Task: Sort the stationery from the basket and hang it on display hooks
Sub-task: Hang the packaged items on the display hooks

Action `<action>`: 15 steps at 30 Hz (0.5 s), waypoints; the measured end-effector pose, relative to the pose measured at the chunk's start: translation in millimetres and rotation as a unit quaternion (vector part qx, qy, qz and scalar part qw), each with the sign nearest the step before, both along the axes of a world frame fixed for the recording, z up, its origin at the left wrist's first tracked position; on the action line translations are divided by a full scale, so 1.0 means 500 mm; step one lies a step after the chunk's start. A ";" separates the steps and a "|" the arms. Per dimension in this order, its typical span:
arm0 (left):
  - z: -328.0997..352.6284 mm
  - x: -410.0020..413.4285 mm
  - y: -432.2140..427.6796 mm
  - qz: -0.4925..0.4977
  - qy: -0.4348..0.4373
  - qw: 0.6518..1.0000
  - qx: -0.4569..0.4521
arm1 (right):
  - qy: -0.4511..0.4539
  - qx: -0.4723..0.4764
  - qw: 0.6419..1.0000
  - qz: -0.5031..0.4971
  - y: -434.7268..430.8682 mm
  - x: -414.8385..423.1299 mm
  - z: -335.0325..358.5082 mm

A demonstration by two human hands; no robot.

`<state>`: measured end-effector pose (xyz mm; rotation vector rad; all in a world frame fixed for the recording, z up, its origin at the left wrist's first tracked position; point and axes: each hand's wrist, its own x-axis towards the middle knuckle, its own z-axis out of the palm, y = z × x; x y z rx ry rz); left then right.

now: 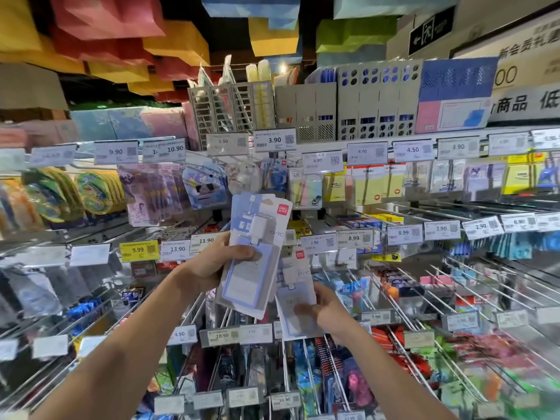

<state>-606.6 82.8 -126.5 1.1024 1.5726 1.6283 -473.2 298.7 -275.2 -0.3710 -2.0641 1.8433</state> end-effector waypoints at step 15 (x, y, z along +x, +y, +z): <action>0.000 -0.014 -0.009 -0.001 -0.053 0.997 0.053 | 0.017 0.031 0.998 -0.047 -0.029 -0.075 0.019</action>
